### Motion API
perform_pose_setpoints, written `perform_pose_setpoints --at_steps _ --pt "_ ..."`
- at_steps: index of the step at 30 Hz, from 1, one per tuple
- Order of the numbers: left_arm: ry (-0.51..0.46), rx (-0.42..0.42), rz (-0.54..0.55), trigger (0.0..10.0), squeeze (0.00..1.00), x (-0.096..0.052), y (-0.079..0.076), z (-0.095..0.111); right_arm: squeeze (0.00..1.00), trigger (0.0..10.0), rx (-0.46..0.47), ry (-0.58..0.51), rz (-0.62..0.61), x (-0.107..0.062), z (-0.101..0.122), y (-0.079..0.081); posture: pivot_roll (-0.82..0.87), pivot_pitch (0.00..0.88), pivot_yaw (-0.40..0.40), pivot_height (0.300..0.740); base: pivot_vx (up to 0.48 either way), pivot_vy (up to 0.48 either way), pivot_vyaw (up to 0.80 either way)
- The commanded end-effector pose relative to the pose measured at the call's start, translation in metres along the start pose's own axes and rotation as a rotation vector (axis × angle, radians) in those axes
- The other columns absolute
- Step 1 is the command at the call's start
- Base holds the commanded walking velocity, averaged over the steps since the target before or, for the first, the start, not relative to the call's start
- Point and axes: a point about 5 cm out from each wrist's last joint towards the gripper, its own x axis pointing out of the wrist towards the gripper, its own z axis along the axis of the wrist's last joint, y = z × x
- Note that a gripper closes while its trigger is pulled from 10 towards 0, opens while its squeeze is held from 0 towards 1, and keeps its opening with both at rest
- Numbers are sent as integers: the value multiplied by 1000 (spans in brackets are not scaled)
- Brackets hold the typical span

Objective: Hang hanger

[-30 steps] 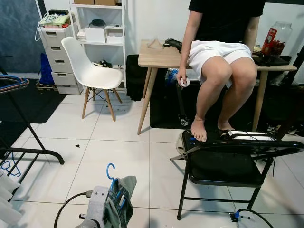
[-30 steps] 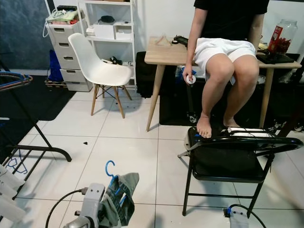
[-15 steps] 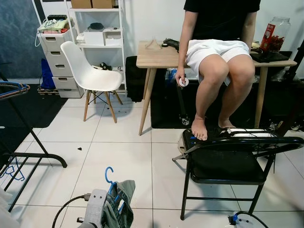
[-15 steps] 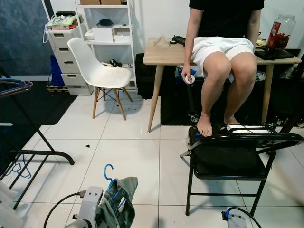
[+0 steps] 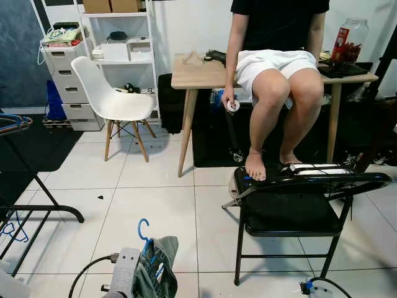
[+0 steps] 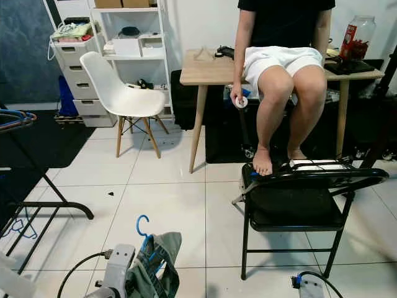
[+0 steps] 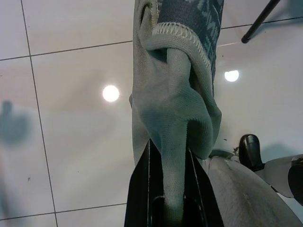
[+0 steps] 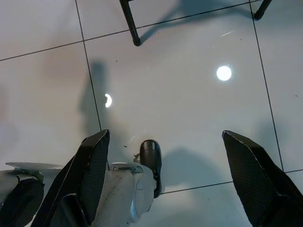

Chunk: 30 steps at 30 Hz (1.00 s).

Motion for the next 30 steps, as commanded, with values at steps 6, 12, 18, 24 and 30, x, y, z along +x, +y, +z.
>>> perform_pose_setpoints --at_steps 6,12,18,24,30 --pt "19 19 3 10000 0 -1 5 -4 0 10000 14 -2 0 0 -2 1 173 0 35 740 0 0 0" --pt "18 22 -4 10000 0 -1 4 -3 0 10000 14 -4 -2 0 -1 0 171 0 34 740 0 0 0" --pt "18 22 -4 10000 0 -1 4 -3 0 10000 14 -4 -2 0 -1 0 171 0 34 740 0 0 0" --pt "14 7 -8 10000 0 0 0 -3 0 10000 0 -2 -1 -1 0 -2 165 0 22 740 0 0 0" --pt "9 11 -10 10000 0 0 0 -1 0 10000 0 -8 5 0 2 -1 173 0 18 740 0 0 0"
